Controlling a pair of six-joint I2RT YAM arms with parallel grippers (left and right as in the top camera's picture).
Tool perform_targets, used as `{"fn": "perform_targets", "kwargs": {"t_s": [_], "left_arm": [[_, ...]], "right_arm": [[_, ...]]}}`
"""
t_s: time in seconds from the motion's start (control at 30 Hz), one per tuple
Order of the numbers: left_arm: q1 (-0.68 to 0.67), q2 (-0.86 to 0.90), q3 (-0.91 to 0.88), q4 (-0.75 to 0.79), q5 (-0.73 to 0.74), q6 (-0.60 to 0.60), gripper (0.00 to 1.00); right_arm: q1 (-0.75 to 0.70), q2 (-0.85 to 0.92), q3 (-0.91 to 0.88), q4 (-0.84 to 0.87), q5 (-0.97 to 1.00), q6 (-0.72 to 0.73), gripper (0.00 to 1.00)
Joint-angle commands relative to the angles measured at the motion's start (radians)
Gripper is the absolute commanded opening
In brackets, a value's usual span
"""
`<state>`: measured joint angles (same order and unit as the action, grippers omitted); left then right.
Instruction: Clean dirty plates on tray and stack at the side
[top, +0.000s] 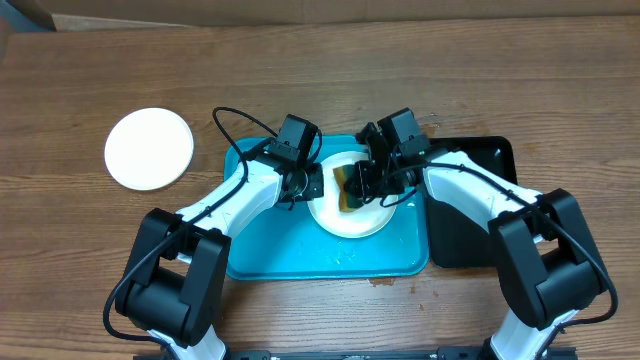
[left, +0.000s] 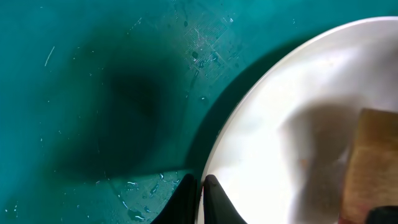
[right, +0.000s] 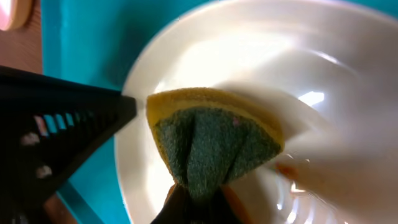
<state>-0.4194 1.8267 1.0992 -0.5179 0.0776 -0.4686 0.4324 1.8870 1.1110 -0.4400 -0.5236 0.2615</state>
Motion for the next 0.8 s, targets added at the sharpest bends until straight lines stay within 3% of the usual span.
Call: {"fn": "perform_targets", "kwargs": {"t_s": [0.0, 0.77], "left_arm": [[0.000, -0.016, -0.012, 0.002, 0.005, -0.011, 0.08], [0.000, -0.016, -0.012, 0.002, 0.005, -0.010, 0.08]], "right_arm": [[-0.002, -0.011, -0.022, 0.018, -0.001, 0.002, 0.04], [-0.001, -0.011, -0.026, 0.138, 0.041, 0.028, 0.04]]}}
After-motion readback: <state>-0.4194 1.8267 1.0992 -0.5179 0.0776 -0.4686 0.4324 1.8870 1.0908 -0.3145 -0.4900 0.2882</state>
